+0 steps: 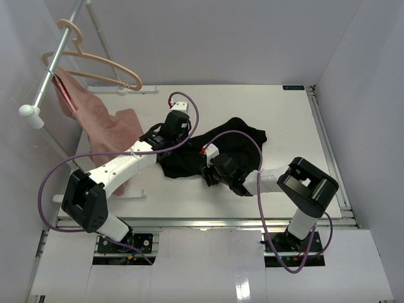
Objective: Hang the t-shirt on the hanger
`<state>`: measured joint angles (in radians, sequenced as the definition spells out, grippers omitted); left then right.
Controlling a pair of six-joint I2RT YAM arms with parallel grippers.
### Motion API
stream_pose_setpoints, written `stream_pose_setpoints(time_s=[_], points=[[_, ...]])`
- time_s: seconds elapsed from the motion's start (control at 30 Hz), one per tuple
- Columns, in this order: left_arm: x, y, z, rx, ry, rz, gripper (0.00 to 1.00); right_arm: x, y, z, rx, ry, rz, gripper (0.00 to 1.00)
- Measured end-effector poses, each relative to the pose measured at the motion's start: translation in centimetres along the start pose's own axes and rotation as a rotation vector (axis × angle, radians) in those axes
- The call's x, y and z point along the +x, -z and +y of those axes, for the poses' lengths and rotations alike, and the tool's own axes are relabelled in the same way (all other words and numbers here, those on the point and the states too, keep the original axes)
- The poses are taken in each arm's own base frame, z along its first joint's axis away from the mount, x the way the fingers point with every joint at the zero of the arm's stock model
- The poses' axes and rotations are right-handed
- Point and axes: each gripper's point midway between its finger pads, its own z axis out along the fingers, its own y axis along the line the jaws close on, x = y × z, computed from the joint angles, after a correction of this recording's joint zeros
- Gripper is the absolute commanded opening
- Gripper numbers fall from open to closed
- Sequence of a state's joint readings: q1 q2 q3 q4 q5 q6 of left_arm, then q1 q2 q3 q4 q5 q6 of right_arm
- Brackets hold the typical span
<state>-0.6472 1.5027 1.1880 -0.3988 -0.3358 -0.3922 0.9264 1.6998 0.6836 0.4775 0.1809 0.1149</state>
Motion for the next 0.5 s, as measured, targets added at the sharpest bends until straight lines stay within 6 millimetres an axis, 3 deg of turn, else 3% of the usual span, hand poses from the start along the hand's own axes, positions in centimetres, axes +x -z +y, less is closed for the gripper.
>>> stream_pose_setpoints(time_s=[0.13,0.2,0.33,0.5], points=[[2.3,0.0,0.4,0.014,-0.002,0.039,0.31,0.0,-0.1,-0.3,0.013,0.015,-0.003,0.08],[4.0,0.0,0.6,0.026,-0.013,0.072,0.35,-0.1,-0.2,-0.4,0.022,0.015,-0.007,0.08],[7.6,-0.3,0.5,0.079,-0.064,0.161,0.52,-0.1,-0.1,-0.8,0.036,0.014,-0.010,0.08],[10.3,-0.5,-1.4,0.177,-0.159,0.234,0.61,0.8,2.1,-1.6,0.060,-0.011,-0.007,0.08]])
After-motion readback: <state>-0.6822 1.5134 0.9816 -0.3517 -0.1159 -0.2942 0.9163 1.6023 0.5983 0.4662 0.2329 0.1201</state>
